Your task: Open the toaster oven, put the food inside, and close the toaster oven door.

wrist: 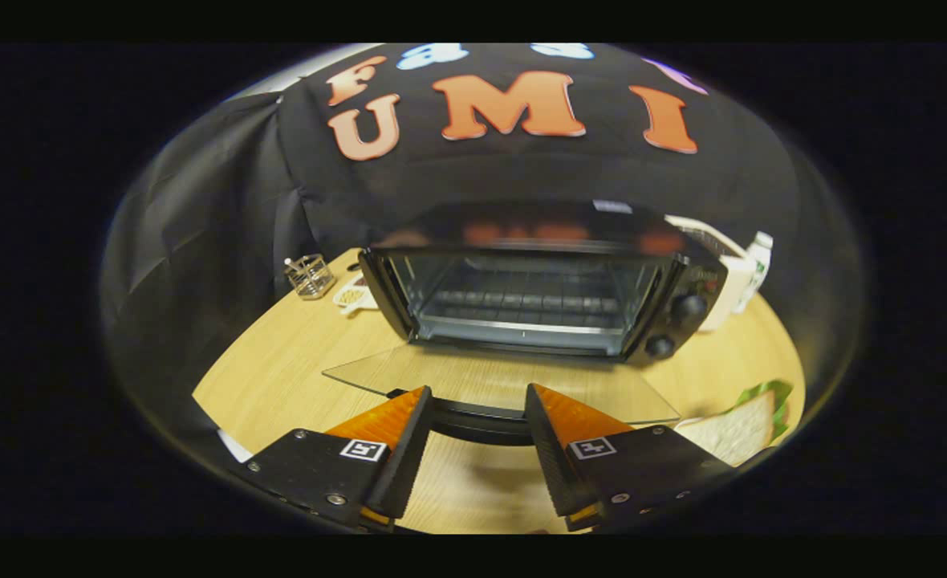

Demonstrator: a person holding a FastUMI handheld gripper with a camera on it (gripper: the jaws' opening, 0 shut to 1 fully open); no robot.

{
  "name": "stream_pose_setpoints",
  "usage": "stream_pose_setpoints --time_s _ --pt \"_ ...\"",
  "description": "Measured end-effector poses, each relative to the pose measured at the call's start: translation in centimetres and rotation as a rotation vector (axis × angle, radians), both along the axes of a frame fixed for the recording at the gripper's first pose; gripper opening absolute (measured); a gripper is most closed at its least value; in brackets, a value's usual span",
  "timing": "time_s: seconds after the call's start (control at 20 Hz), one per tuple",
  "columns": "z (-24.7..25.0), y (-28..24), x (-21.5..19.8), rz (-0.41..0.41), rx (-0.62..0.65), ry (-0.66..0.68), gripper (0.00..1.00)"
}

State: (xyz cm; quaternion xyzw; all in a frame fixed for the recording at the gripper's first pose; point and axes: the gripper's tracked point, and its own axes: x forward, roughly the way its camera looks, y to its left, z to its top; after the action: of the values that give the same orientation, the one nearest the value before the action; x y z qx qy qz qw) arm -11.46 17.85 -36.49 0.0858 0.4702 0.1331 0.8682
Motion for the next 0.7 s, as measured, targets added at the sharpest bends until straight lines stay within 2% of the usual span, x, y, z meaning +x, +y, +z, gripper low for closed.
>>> stream_pose_setpoints --time_s 0.2,0.4,0.6,0.7 --pt "-3.3 -0.2 -1.4 -0.062 0.005 0.112 0.67" --pt "-5.6 0.1 -2.6 -0.027 -0.032 0.164 0.66" --pt "-5.5 0.0 -2.6 0.000 -0.028 0.145 0.68" --pt "-4.8 -0.5 -3.0 0.001 -0.018 0.164 0.75"
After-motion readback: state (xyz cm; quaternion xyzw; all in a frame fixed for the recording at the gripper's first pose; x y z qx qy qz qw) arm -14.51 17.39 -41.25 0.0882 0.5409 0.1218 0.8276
